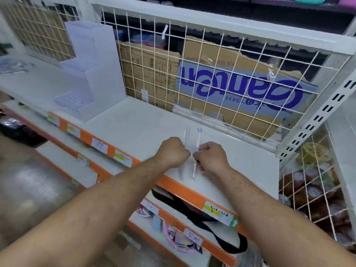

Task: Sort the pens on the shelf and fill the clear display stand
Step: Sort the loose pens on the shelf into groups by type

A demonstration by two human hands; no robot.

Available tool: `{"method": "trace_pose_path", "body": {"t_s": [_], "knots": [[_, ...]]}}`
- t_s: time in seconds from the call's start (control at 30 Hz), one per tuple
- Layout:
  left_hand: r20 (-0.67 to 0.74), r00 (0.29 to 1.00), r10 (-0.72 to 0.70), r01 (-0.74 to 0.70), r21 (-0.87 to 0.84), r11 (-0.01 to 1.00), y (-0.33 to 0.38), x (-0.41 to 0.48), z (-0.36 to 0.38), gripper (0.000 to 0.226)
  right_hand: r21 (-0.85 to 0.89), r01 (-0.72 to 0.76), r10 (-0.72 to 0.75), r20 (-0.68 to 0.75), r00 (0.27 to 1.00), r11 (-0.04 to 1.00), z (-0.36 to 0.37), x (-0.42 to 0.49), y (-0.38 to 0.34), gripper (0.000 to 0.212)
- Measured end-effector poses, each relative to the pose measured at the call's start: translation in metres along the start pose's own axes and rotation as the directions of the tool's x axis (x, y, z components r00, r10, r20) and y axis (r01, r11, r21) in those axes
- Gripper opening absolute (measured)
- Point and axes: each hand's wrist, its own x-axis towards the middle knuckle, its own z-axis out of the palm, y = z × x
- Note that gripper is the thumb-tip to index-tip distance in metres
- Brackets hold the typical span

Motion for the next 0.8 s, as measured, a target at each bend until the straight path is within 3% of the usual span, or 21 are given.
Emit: {"method": "trace_pose_path", "body": {"t_s": [0.27,0.47,0.6,0.7,0.8], "knots": [[-0.215,0.973,-0.089,0.059,-0.142,0.988,-0.063,-0.03,-0.1,0.01,0.016,0.177,-0.178,0.115,0.977,0.984,0.085,-0.02,-0.067,0.009],[-0.272,0.949,-0.156,0.088,-0.249,0.965,-0.141,-0.048,-0.182,0.009,0.058,0.247,-0.253,0.225,0.941,0.967,0.185,-0.042,-0.123,0.006],[-0.311,0.935,-0.17,0.082,-0.278,0.957,-0.199,-0.059,-0.244,0.012,0.077,0.279,-0.29,0.281,0.915,0.957,0.259,-0.062,-0.16,0.023],[-0.358,0.911,-0.206,0.096,-0.3,0.949,-0.24,-0.068,-0.289,0.01,0.039,0.334,-0.33,0.302,0.894,0.942,0.314,-0.072,-0.187,0.01],[-0.394,0.887,-0.242,0.122,-0.305,0.944,-0.279,-0.076,-0.327,0.008,0.016,0.382,-0.368,0.304,0.879,0.924,0.364,-0.079,-0.208,0.014]]}}
